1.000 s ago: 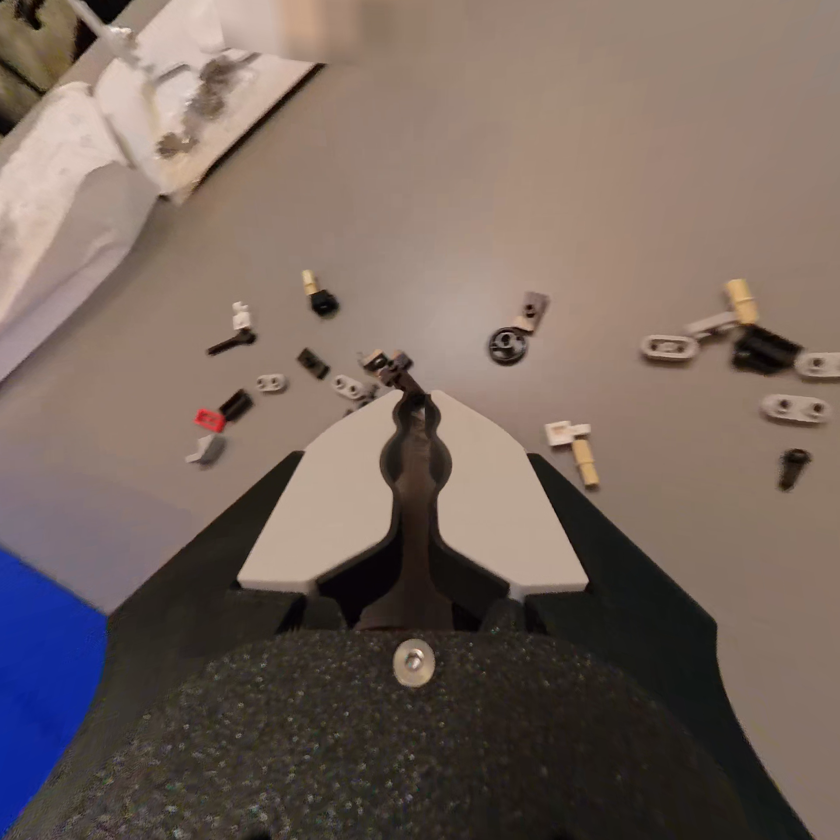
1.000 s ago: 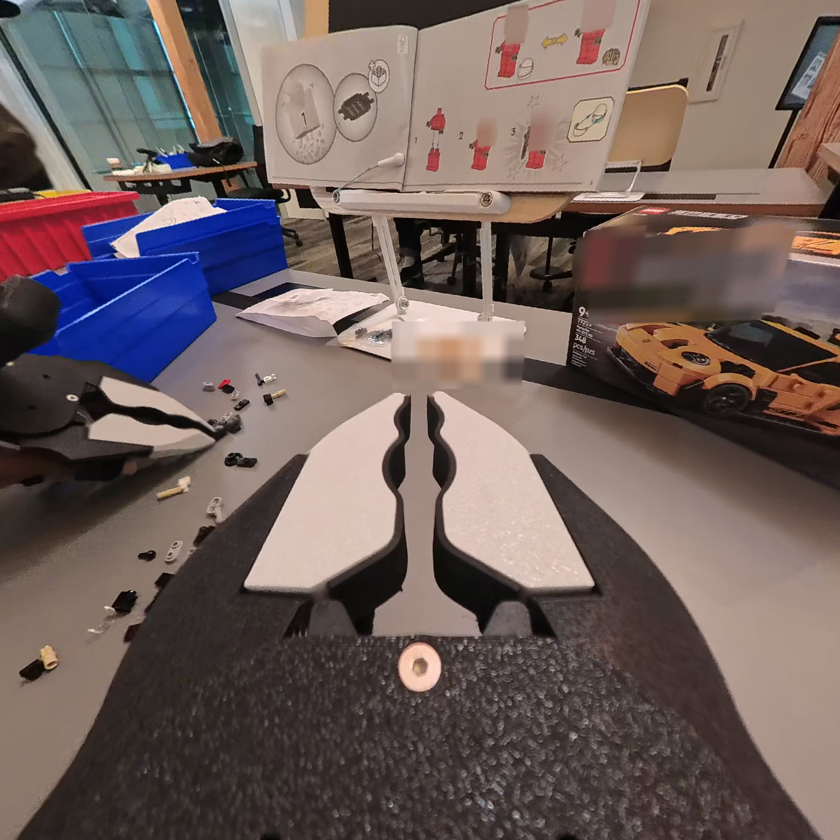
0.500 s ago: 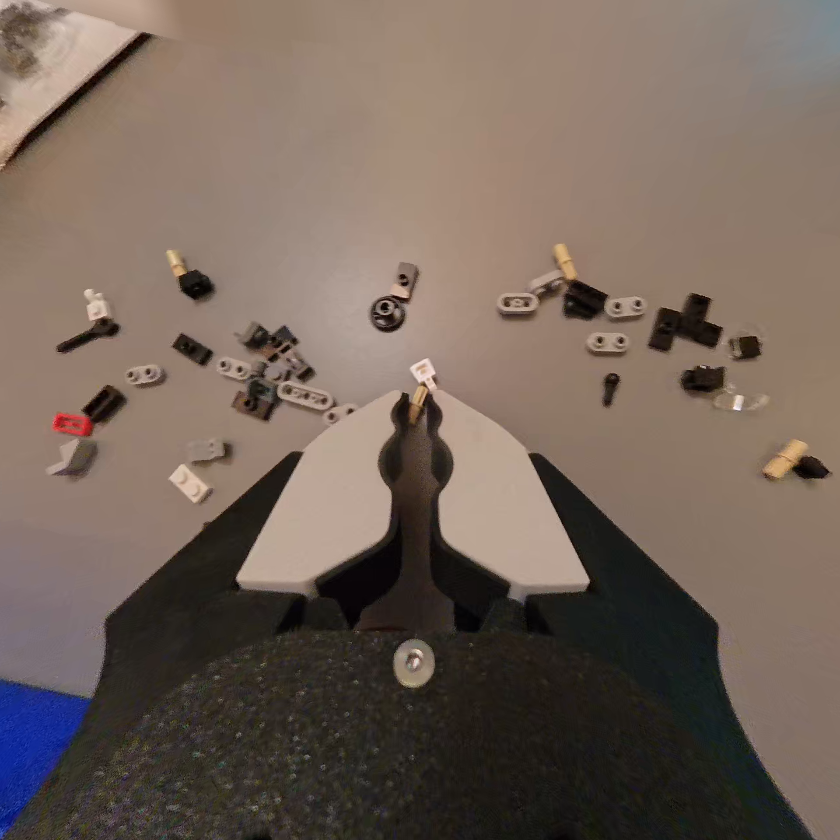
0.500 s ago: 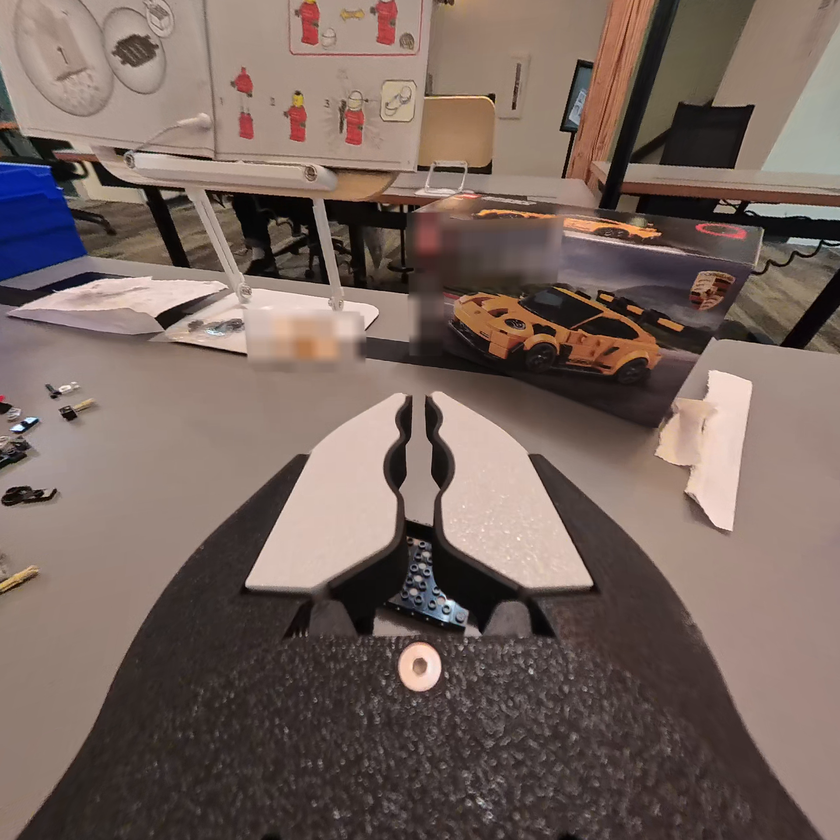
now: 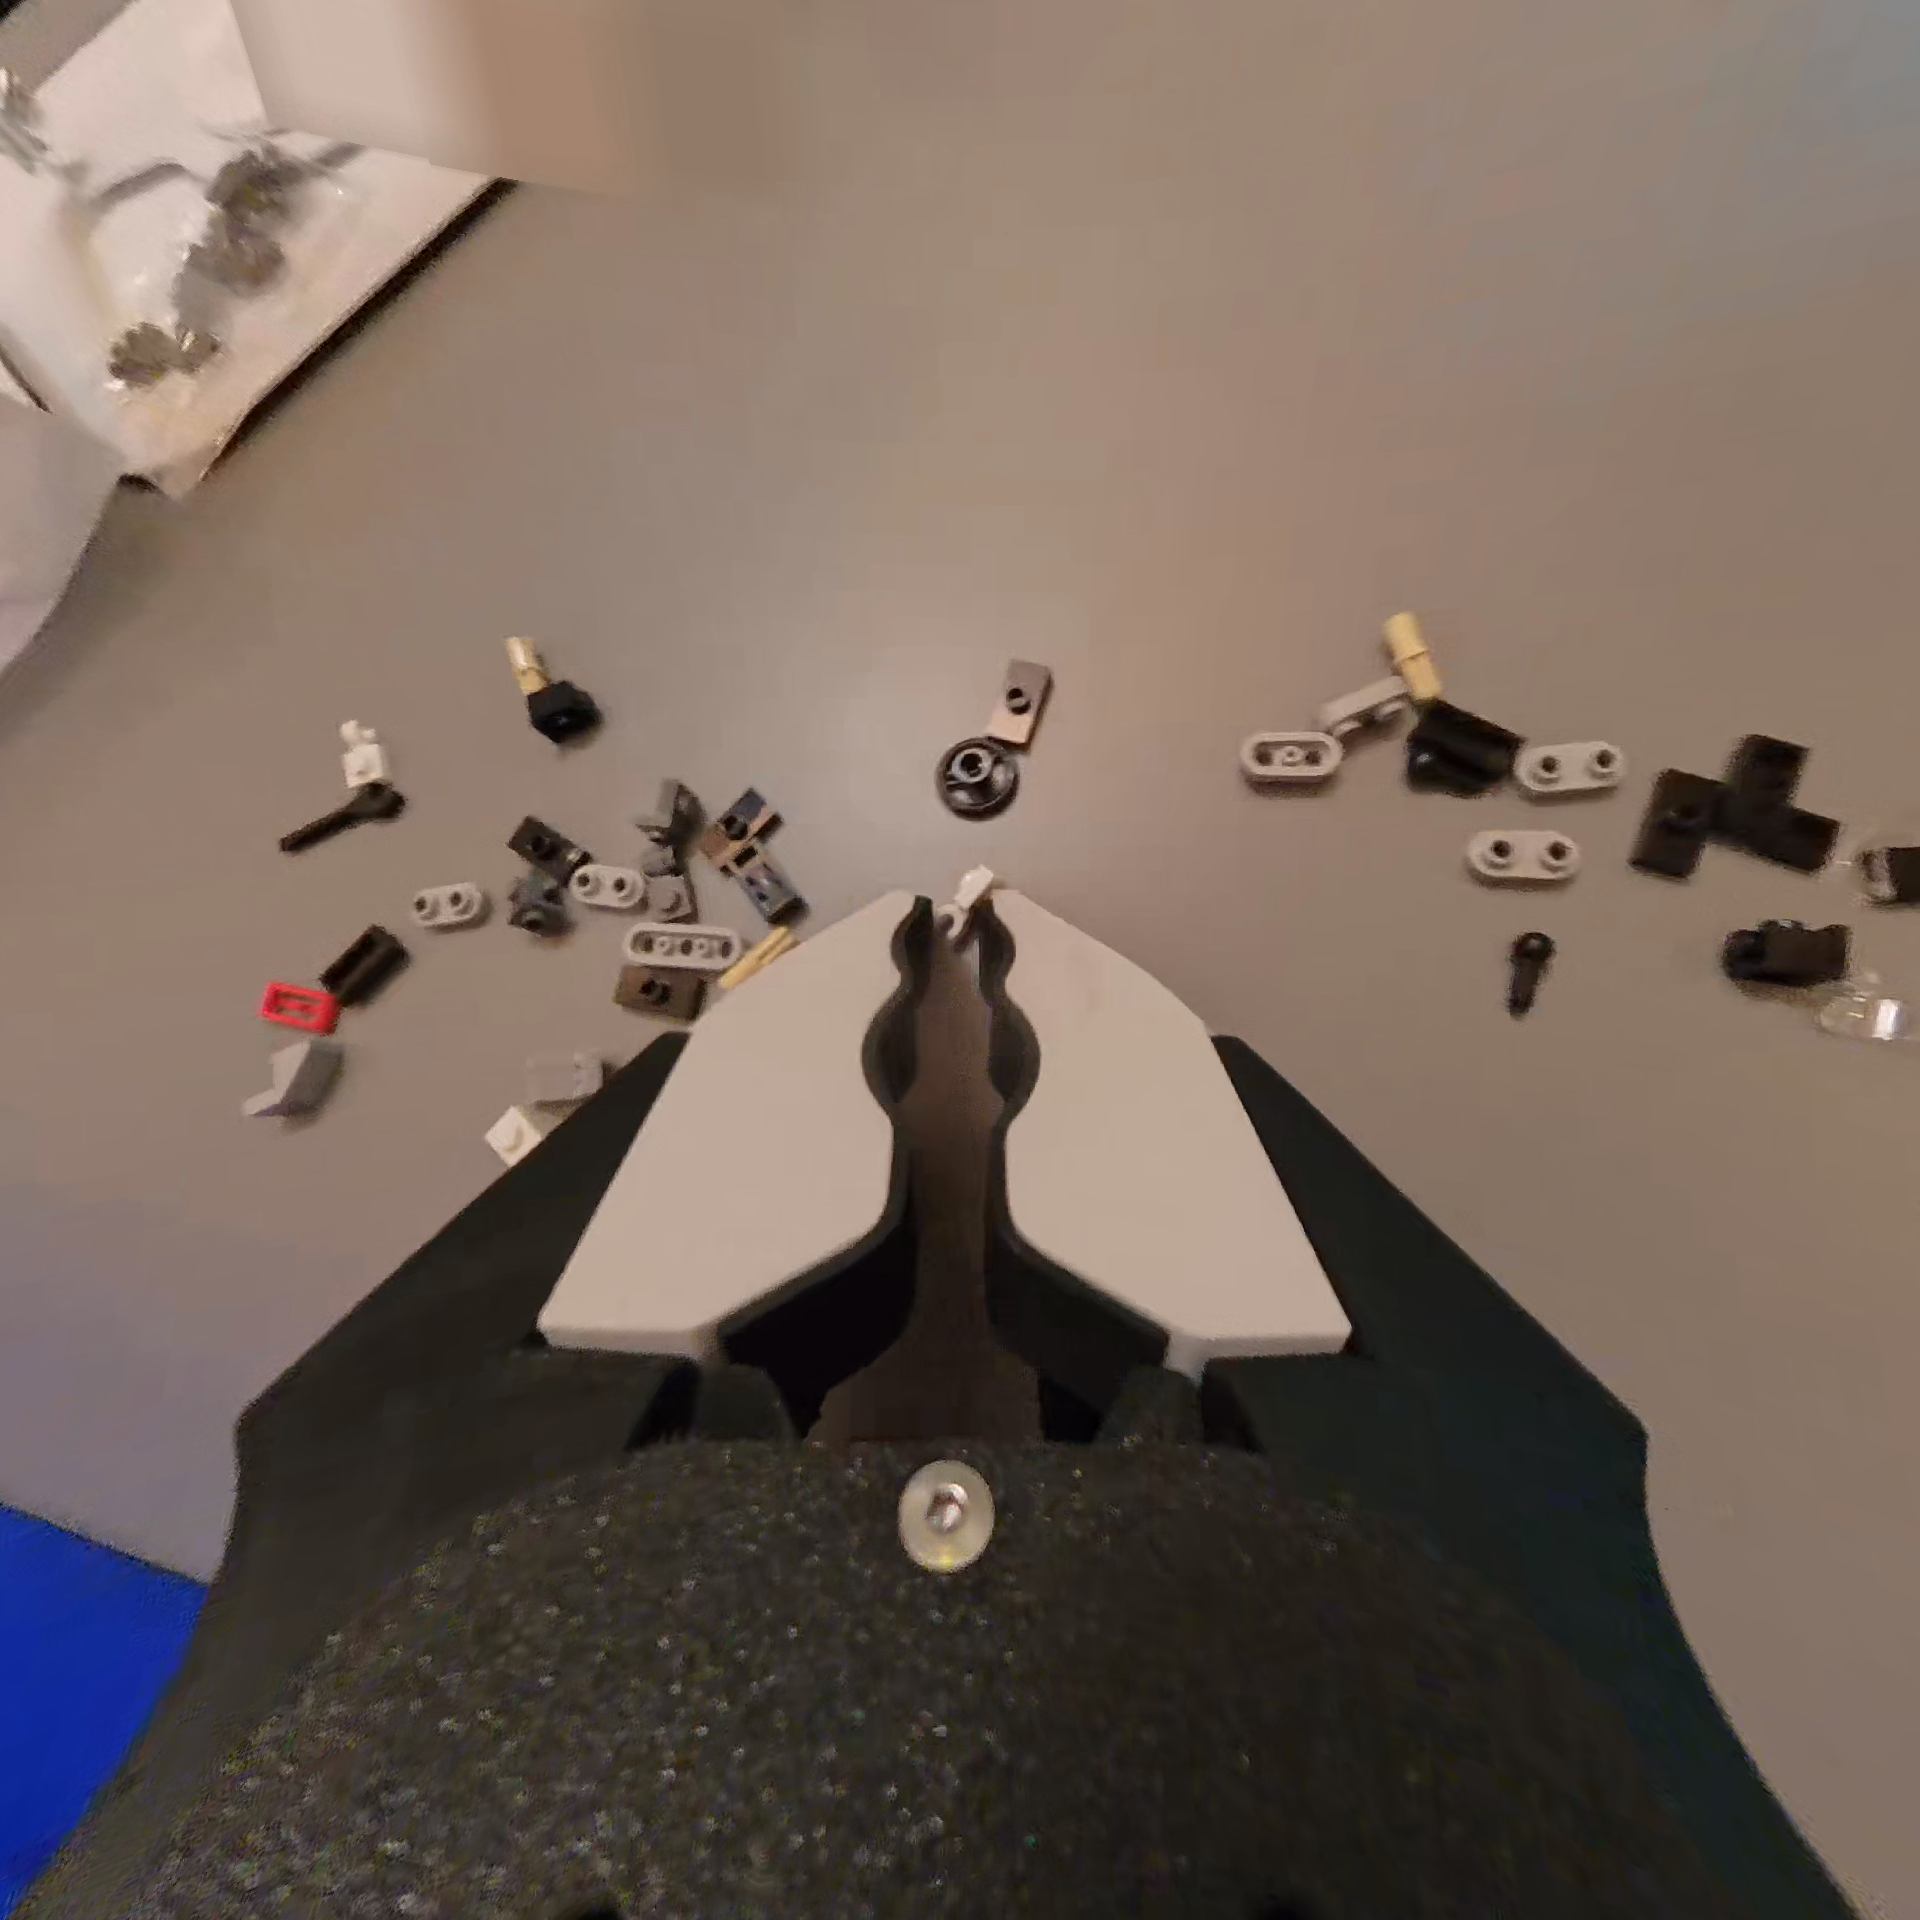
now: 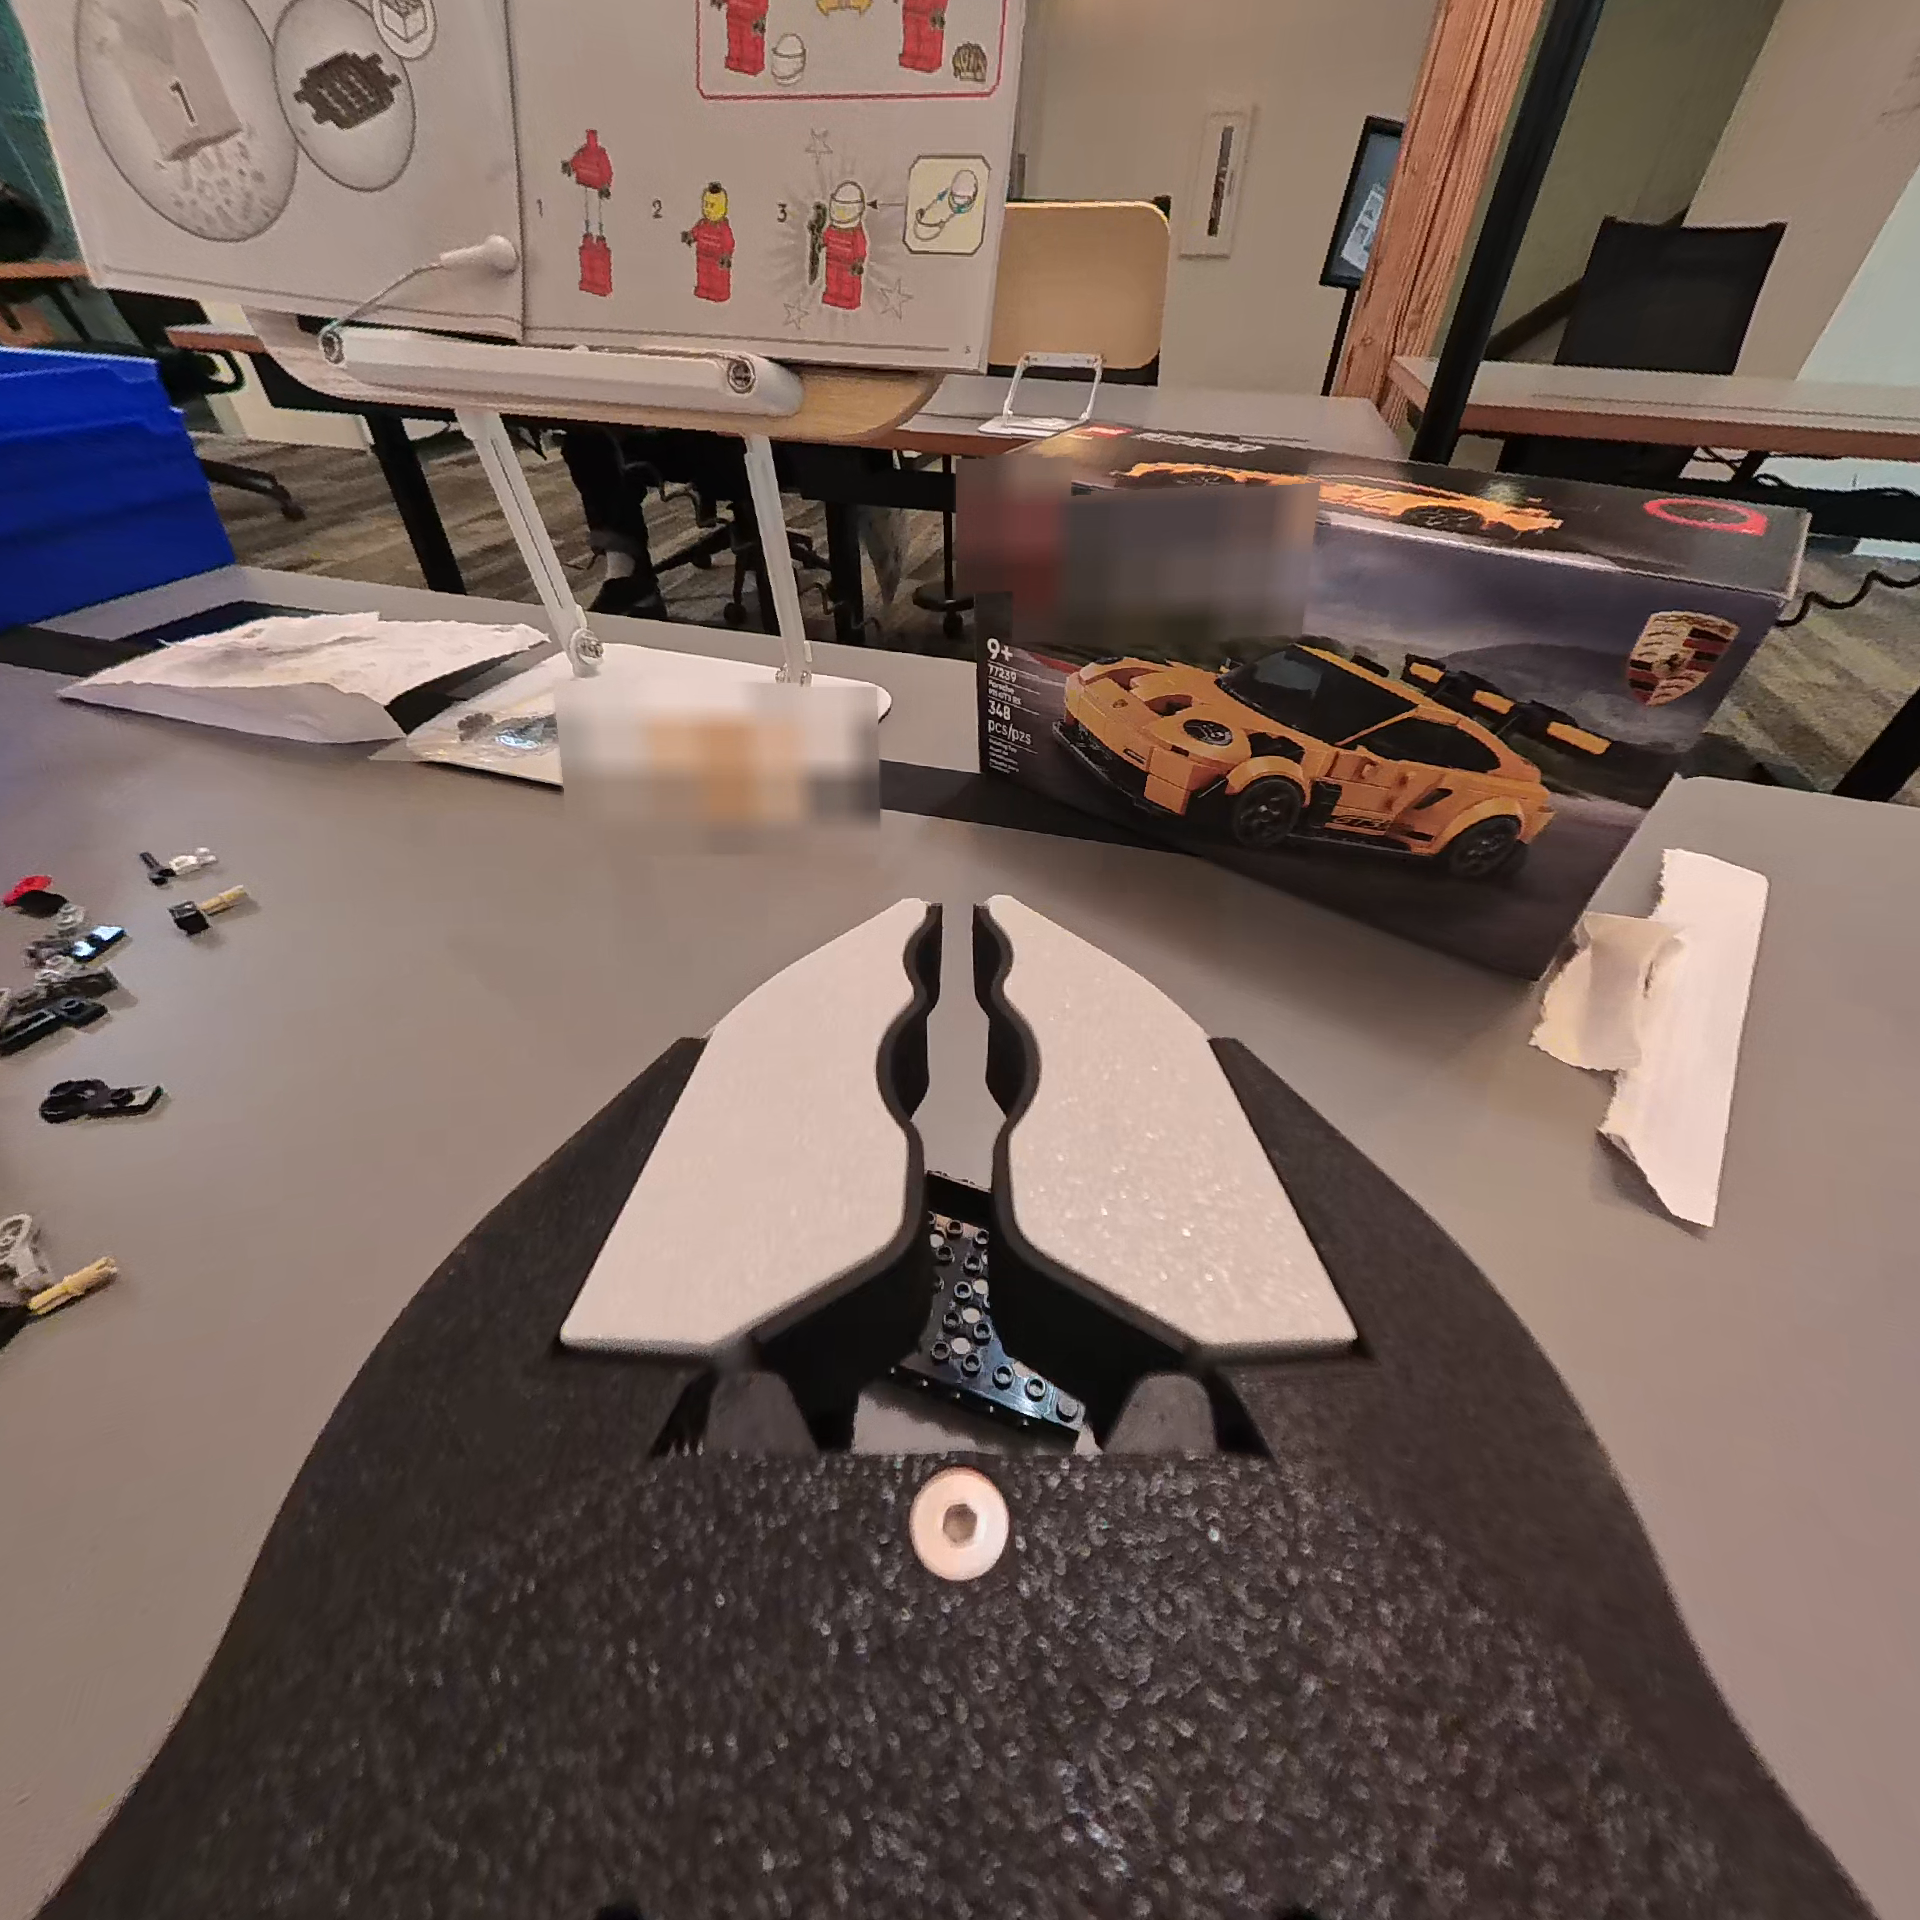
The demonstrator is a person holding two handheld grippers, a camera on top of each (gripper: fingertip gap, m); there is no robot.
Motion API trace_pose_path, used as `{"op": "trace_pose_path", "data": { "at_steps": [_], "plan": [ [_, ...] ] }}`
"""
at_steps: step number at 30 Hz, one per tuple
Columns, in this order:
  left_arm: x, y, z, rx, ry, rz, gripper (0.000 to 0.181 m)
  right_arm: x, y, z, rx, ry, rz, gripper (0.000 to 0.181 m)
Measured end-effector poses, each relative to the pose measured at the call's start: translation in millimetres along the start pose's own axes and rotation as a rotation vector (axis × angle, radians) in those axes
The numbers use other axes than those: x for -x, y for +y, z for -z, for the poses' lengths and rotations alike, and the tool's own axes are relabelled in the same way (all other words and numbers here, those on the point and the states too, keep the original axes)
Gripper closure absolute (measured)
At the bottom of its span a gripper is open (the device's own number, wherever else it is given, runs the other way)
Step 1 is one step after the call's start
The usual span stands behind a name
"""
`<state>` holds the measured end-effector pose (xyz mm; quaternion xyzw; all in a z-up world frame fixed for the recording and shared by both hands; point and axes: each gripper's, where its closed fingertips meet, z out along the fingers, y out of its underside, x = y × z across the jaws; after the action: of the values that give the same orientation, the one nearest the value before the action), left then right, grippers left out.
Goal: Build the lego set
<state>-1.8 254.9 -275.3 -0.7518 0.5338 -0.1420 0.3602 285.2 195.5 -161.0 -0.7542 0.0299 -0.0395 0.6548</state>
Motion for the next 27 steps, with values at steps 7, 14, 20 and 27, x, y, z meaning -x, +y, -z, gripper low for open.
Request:
{"op": "trace_pose_path", "data": {
  "at_steps": [7, 14, 20, 27],
  "plan": [
    [42, -8, 5, -0.013, -0.161, 0.081, 0.150, -2, -3, 2, -0.010, -0.007, -0.014, 0.176],
    [-5, -23, -19, 0.005, 0.017, -0.060, 0.153, 1, -3, 2, -0.007, -0.026, -0.013, 0.175],
    [19, -13, -19, 0.076, -0.041, 0.028, 0.181, 2, -4, 3, -0.011, -0.036, -0.018, 0.175],
    [10, -33, -14, -0.026, 0.019, 0.011, 0.156, 5, -4, 3, -0.010, -0.053, -0.022, 0.175]
  ]
}}
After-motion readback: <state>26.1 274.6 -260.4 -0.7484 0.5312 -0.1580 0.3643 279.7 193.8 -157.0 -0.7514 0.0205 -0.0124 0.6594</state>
